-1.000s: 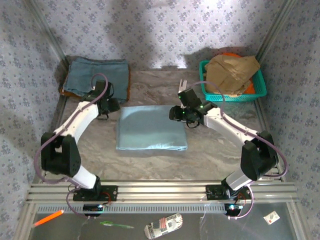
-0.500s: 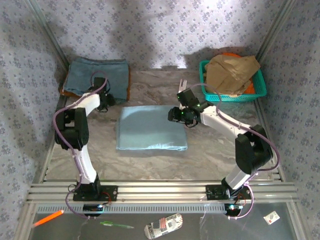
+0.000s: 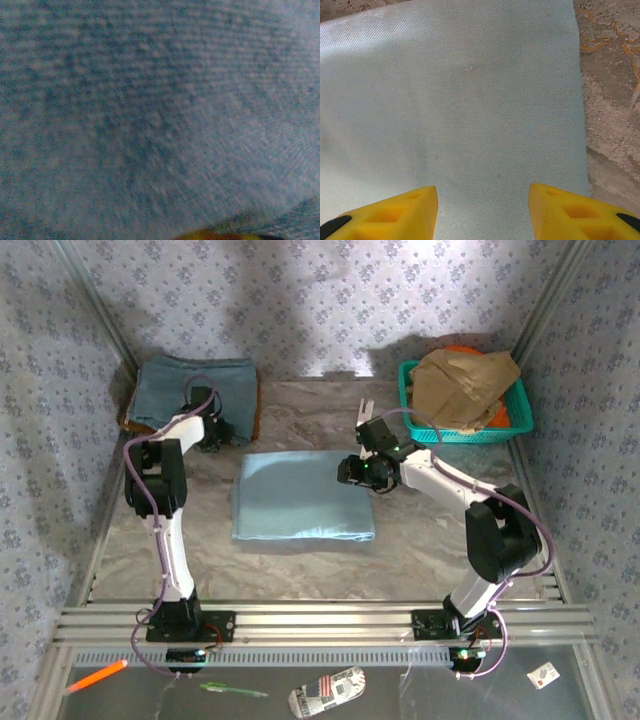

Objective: Fold and stack the trousers

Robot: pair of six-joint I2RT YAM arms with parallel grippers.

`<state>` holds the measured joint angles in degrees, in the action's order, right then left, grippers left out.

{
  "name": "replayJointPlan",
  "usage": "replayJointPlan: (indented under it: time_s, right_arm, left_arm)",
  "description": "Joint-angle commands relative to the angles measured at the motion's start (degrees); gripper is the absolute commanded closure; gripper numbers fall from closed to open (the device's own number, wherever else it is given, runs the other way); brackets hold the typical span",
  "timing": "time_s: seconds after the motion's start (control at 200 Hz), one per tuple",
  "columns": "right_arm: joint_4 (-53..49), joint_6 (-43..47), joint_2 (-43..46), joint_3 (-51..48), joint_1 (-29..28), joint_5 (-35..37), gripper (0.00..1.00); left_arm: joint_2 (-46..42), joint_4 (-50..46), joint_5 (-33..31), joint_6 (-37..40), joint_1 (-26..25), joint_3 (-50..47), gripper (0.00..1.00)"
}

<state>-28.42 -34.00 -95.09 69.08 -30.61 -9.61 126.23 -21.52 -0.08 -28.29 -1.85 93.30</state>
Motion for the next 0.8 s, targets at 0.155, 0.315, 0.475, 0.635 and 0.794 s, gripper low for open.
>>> replayJointPlan:
  time_s: [0.155, 0.315, 0.475, 0.635, 0.794]
  right_arm:
    - [-0.93, 0.36, -1.38, 2.08, -0.02, -1.17, 0.49]
    - [-0.79, -0.49, -0.79, 2.01, -1.20, -1.12, 0.49]
    - [-1.17, -0.85, 3.02, -0.26, -1.73, 0.08, 0.49]
    - [-2.89, -0.81, 8.78, -5.37, -1.65, 1.69, 0.49]
    - [-5.18, -0.12, 14.99, -8.50, -0.64, 2.62, 0.49]
  left_arm:
    - [-2.22, 7.10, 3.42, -5.34, -1.22, -6.72, 1.00]
    - [-9.07, 15.14, 1.93, -11.22, -8.21, -17.46, 1.00]
    - [-11.95, 20.16, -0.16, -17.68, -14.93, -22.63, 1.00]
    - [-11.64, 19.50, -2.86, -19.80, -18.95, -21.54, 1.00]
    - [-13.93, 17.53, -3.84, -20.07, -18.83, -21.97, 1.00]
